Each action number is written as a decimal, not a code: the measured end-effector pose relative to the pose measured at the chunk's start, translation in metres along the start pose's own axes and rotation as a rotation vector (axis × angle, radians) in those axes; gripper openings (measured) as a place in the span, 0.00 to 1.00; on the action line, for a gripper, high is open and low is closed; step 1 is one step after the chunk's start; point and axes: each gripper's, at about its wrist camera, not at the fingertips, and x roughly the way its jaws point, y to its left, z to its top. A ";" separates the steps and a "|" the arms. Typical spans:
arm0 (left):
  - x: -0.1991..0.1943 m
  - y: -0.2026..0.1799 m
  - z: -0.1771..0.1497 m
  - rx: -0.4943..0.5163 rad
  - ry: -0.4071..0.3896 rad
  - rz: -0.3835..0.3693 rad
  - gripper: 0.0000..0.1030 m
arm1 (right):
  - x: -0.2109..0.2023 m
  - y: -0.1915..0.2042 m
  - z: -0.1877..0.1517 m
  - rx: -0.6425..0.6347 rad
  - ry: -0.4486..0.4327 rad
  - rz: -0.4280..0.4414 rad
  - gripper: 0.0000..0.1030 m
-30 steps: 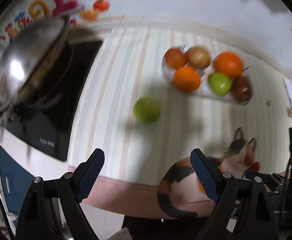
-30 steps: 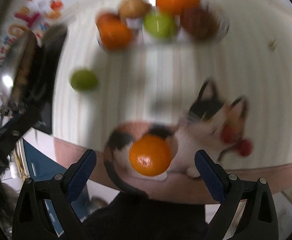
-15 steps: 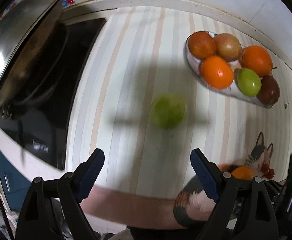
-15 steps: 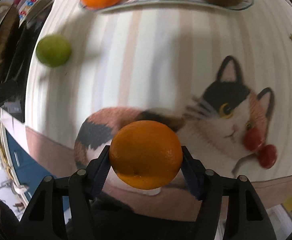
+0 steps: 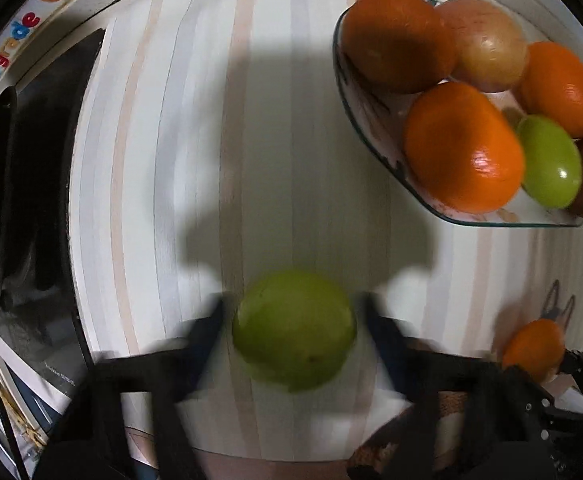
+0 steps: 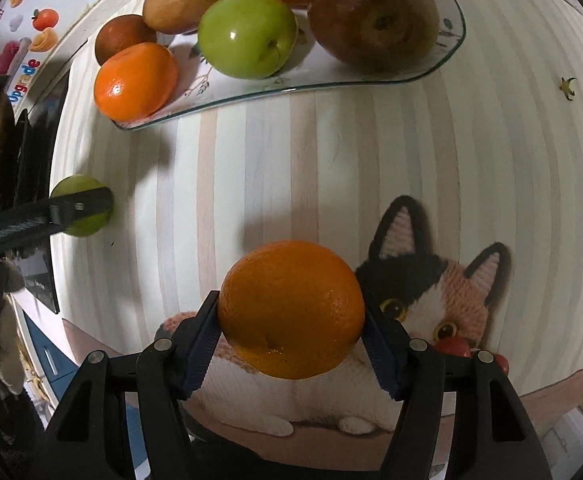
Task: Organize fruits
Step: 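Grasp the green apple with the left tool while the right tool holds the orange, then carry the green apple and orange onto the floral plate and open both tools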
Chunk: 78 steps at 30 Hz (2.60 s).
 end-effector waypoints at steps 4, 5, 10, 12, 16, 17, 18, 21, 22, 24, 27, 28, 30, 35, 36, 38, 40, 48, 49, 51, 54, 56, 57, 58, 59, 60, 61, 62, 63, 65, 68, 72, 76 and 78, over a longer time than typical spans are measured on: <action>-0.005 0.001 -0.006 -0.026 -0.041 -0.020 0.52 | 0.002 0.000 0.005 -0.009 0.011 0.003 0.67; -0.007 -0.002 -0.011 -0.021 -0.045 -0.026 0.52 | 0.004 0.003 0.004 -0.012 0.012 0.002 0.67; -0.012 -0.027 -0.044 0.015 -0.031 -0.099 0.52 | 0.003 0.002 0.004 -0.041 0.039 0.009 0.67; -0.007 -0.038 -0.058 0.020 -0.007 -0.132 0.52 | 0.007 0.007 0.003 -0.057 0.052 0.000 0.67; 0.006 -0.047 -0.070 0.004 0.011 -0.136 0.52 | 0.009 0.006 0.001 -0.082 0.056 -0.015 0.67; 0.005 -0.048 -0.071 0.001 0.001 -0.127 0.52 | 0.008 0.007 -0.001 -0.087 0.057 -0.018 0.67; 0.006 -0.048 -0.072 -0.002 0.002 -0.123 0.52 | 0.008 0.006 -0.001 -0.089 0.061 -0.017 0.67; 0.006 -0.050 -0.067 -0.014 0.004 -0.131 0.52 | 0.005 0.004 0.001 -0.091 0.063 -0.008 0.68; 0.002 -0.052 -0.062 -0.015 0.007 -0.132 0.52 | 0.003 0.005 0.000 -0.093 0.061 -0.004 0.68; 0.001 -0.051 -0.063 -0.017 0.004 -0.125 0.52 | -0.006 0.004 0.000 -0.105 0.040 -0.011 0.69; 0.002 -0.039 -0.059 -0.020 0.002 -0.121 0.52 | -0.017 0.005 0.001 -0.132 0.018 -0.025 0.69; 0.001 -0.039 -0.059 -0.021 0.001 -0.121 0.52 | -0.017 0.005 0.001 -0.141 0.018 -0.028 0.69; -0.001 -0.043 -0.059 -0.019 -0.004 -0.122 0.52 | -0.016 0.006 0.000 -0.156 0.010 -0.043 0.67; -0.018 -0.048 -0.063 -0.006 -0.046 -0.129 0.52 | -0.014 0.010 -0.005 -0.168 -0.032 -0.042 0.66; -0.025 -0.049 -0.062 -0.004 -0.058 -0.136 0.52 | -0.015 0.007 -0.006 -0.165 -0.037 -0.039 0.66; -0.040 -0.048 -0.058 -0.006 -0.081 -0.154 0.52 | -0.019 0.004 -0.004 -0.153 -0.050 -0.021 0.66; -0.059 -0.049 -0.051 -0.007 -0.109 -0.183 0.52 | -0.030 -0.004 -0.003 -0.142 -0.069 0.001 0.66; -0.120 -0.072 0.013 0.044 -0.210 -0.208 0.52 | -0.106 -0.042 0.025 -0.020 -0.227 0.111 0.66; -0.121 -0.077 0.023 0.052 -0.212 -0.201 0.52 | -0.116 -0.052 0.035 0.009 -0.248 0.121 0.66; -0.118 -0.084 0.041 0.063 -0.205 -0.180 0.52 | -0.125 -0.067 0.057 0.059 -0.268 0.134 0.66; -0.106 -0.096 0.062 0.081 -0.181 -0.154 0.52 | -0.123 -0.093 0.095 0.147 -0.277 0.150 0.66; -0.097 -0.098 0.069 0.093 -0.164 -0.138 0.52 | -0.118 -0.107 0.118 0.184 -0.272 0.149 0.66; -0.093 -0.101 0.073 0.093 -0.153 -0.134 0.52 | -0.114 -0.109 0.125 0.193 -0.267 0.148 0.66; -0.088 -0.102 0.076 0.093 -0.144 -0.132 0.52 | -0.110 -0.112 0.133 0.202 -0.259 0.152 0.66; -0.085 -0.103 0.077 0.091 -0.137 -0.133 0.52 | -0.106 -0.115 0.141 0.208 -0.247 0.155 0.66; -0.083 -0.103 0.079 0.086 -0.130 -0.133 0.52 | -0.101 -0.116 0.147 0.210 -0.240 0.155 0.66; -0.080 -0.103 0.082 0.081 -0.123 -0.134 0.52 | -0.098 -0.117 0.153 0.209 -0.236 0.156 0.66; -0.079 -0.104 0.083 0.076 -0.119 -0.135 0.52 | -0.094 -0.117 0.158 0.203 -0.231 0.153 0.66; -0.076 -0.105 0.083 0.074 -0.113 -0.133 0.52 | -0.091 -0.119 0.159 0.202 -0.228 0.151 0.66; -0.072 -0.105 0.084 0.067 -0.106 -0.125 0.52 | -0.085 -0.116 0.164 0.202 -0.221 0.159 0.66; -0.066 -0.105 0.085 0.046 -0.089 -0.125 0.52 | -0.075 -0.109 0.170 0.192 -0.210 0.169 0.68; -0.065 -0.102 0.084 0.027 -0.115 -0.132 0.70 | -0.071 -0.115 0.175 0.206 -0.174 0.228 0.91; -0.072 -0.100 0.083 0.014 -0.140 -0.136 0.85 | -0.069 -0.111 0.175 0.182 -0.162 0.210 0.93; -0.075 -0.099 0.082 0.013 -0.145 -0.136 0.85 | -0.068 -0.109 0.174 0.183 -0.158 0.215 0.93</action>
